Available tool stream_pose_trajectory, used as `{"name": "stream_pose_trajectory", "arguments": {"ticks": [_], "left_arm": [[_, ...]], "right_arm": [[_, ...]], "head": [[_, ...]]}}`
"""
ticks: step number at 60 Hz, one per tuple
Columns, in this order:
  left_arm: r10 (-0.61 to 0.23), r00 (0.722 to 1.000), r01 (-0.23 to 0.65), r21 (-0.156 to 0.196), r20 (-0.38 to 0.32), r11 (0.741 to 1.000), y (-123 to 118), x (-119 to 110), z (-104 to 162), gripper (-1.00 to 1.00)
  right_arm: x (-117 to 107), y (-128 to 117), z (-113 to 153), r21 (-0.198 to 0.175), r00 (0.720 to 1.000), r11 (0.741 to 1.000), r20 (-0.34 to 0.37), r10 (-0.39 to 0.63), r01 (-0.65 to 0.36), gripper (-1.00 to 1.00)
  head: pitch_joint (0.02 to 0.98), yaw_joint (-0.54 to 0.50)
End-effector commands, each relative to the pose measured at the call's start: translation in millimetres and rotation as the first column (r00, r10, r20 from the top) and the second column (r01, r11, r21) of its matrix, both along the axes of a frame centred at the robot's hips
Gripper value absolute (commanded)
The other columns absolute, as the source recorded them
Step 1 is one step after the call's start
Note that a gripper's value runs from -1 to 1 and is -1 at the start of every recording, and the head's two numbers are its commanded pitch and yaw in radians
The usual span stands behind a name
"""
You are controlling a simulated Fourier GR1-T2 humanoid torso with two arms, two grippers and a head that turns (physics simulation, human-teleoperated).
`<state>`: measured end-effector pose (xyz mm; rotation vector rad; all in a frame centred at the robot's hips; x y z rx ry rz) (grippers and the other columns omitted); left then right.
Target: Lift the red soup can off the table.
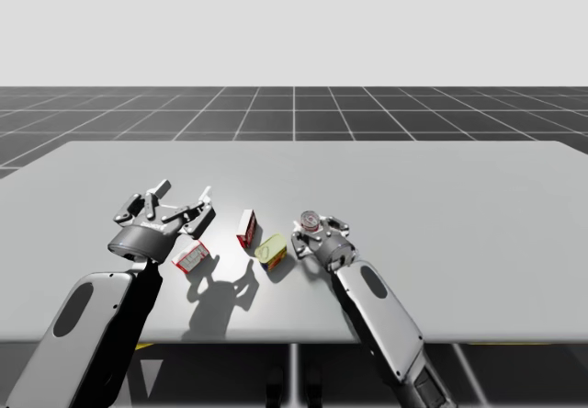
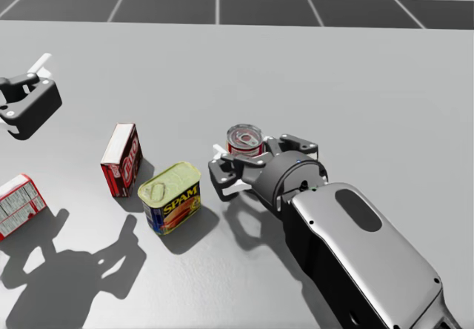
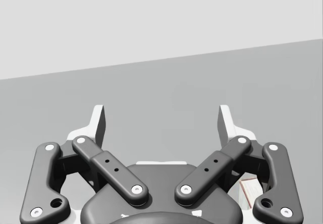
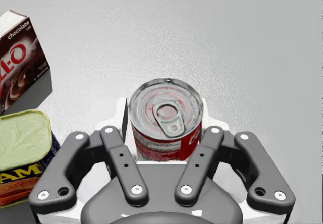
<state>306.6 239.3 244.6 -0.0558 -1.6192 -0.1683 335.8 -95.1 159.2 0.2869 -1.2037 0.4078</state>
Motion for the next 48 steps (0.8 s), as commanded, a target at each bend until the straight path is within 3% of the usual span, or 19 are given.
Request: {"name": "stream_pose_trajectory", "arguments": {"ticks": [1, 7, 32, 48], "left_arm": [[-0.001, 1.000, 0.001, 0.002, -0.001, 1.000, 0, 0, 0, -1.00], [-0.002, 1.000, 0.002, 0.004, -0.002, 1.000, -1, 0, -1, -1.00], [-0.006, 1.000, 0.006, 0.008, -0.004, 1.000, -2, -1, -3, -1.00], [-0.003, 1.000, 0.003, 0.008, -0.002, 1.000, -2, -1, -3, -1.00]], "right_arm": [[1, -3, -3, 0.013, 0.999, 1.000, -0.044, -0.019, 0.020, 1.00], [0, -6, -4, 0.015, 0.997, 0.999, -0.065, -0.031, 0.032, 1.00], [0, -14, -2, 0.015, 0.998, 0.999, -0.046, -0.049, 0.050, 1.00], [-3, -13, 7, 0.036, 0.999, 0.998, -0.021, -0.046, 0.047, 1.00]], "head": [[0.771, -0.06], [0.751, -0.06], [0.453, -0.07], [0.430, -0.07]]}}
